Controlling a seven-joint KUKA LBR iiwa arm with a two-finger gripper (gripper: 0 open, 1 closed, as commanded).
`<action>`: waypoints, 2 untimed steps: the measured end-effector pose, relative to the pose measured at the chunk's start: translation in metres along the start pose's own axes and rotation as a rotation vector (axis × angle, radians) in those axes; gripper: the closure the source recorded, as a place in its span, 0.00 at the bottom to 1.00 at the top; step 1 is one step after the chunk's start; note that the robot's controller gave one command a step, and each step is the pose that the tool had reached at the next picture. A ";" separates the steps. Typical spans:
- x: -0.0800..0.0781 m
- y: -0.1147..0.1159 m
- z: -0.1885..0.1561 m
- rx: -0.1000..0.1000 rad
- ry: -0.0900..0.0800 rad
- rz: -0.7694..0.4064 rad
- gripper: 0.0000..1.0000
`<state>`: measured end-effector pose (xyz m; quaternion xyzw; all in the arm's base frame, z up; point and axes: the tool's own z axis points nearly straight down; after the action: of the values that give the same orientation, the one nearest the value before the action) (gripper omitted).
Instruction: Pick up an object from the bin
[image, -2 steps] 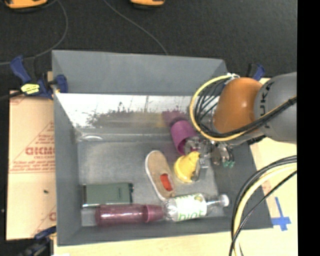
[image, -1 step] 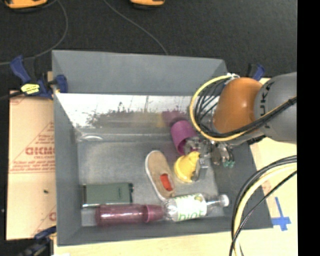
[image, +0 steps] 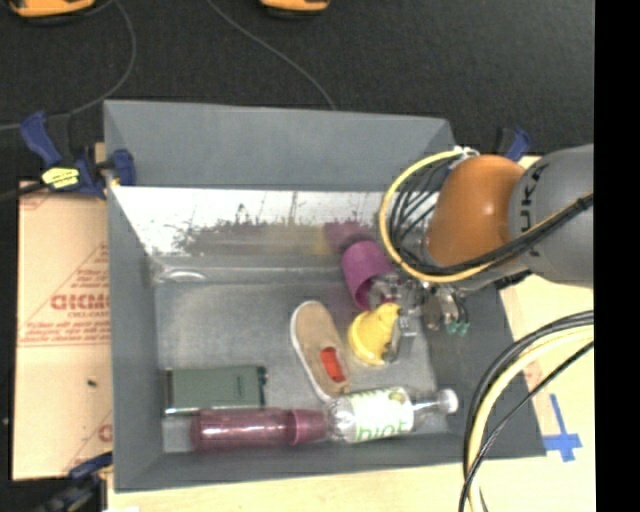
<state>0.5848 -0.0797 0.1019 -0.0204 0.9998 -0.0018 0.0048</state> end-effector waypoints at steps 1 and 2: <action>0.000 0.000 0.000 0.000 0.000 -0.001 1.00; 0.000 0.000 0.000 0.000 0.000 -0.002 1.00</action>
Offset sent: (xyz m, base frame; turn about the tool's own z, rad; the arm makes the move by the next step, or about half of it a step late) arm 0.0000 0.0000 0.0000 0.0000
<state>0.5848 -0.0797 0.1018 -0.0212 0.9998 -0.0019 0.0048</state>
